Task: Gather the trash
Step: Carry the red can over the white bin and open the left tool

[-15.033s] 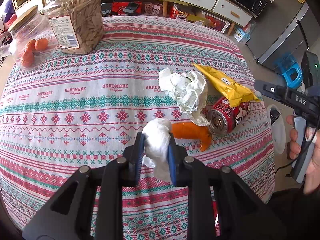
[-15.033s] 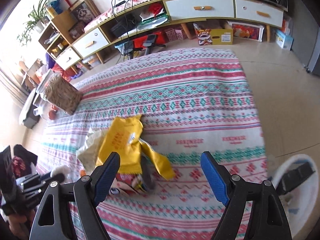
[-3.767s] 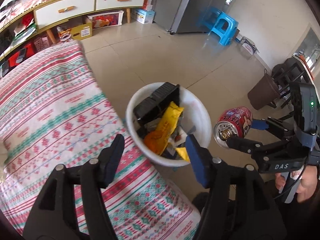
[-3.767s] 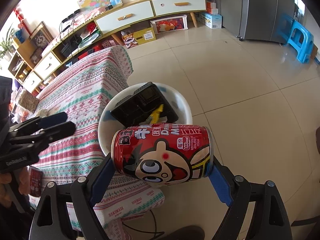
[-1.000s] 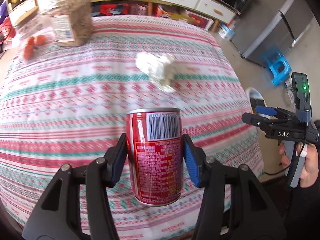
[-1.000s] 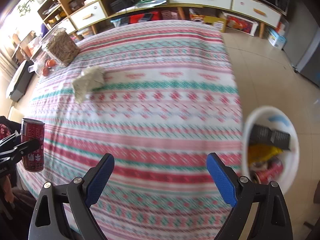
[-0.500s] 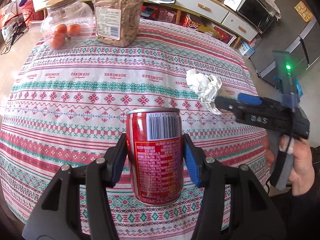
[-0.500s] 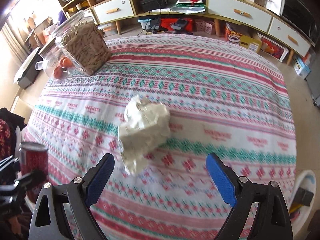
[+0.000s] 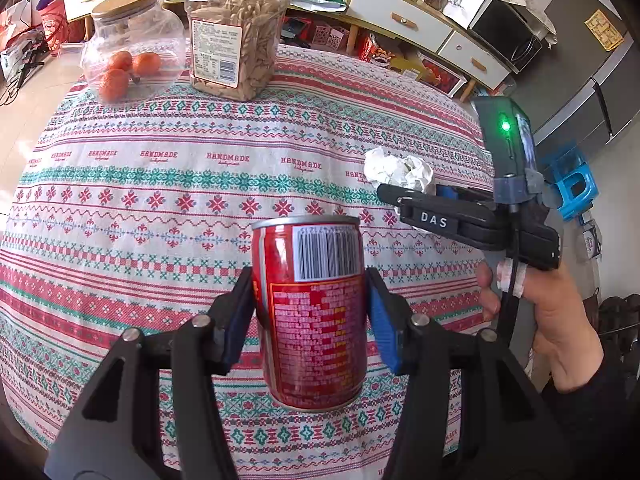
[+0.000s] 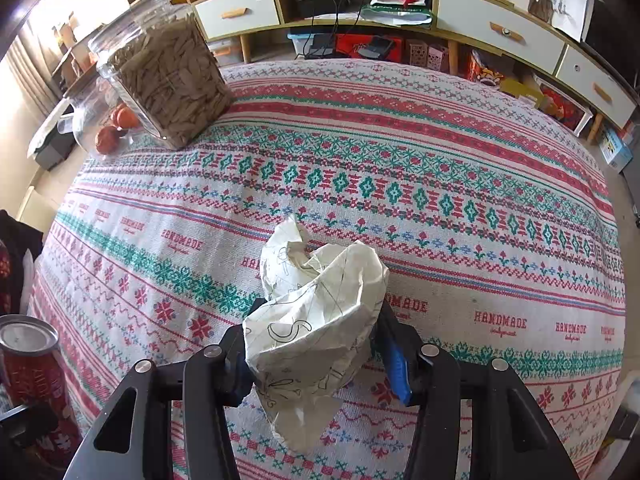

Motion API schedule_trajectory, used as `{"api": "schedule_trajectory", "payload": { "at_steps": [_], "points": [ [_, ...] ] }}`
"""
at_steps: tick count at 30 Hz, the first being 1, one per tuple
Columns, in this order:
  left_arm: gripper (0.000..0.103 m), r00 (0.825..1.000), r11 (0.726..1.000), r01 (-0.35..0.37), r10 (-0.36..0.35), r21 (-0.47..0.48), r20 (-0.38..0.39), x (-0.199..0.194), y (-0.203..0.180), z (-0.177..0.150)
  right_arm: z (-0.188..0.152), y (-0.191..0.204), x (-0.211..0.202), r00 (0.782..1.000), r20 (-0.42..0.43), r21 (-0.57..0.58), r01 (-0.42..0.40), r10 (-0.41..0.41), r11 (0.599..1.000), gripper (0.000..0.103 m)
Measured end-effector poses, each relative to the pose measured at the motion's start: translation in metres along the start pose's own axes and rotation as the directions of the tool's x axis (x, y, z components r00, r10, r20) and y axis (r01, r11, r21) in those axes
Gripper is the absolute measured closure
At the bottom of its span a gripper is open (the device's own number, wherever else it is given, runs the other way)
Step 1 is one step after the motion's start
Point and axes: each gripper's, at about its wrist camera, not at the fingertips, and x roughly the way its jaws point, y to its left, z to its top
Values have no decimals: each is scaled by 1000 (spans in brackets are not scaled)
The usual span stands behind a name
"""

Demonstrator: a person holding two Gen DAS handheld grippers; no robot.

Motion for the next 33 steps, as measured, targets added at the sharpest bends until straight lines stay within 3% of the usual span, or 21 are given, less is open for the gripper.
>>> {"api": "schedule_trajectory", "payload": {
  "at_steps": [14,33],
  "points": [
    [48,1000,999,21,-21,28,3,7,-31,-5,-43,-32,-70,998,39,2,55,-55,998,51],
    [48,998,991,60,-62,116,12,22,-109,-34,-132,-131,-159,993,65,127,87,-96,988,51]
  ]
}}
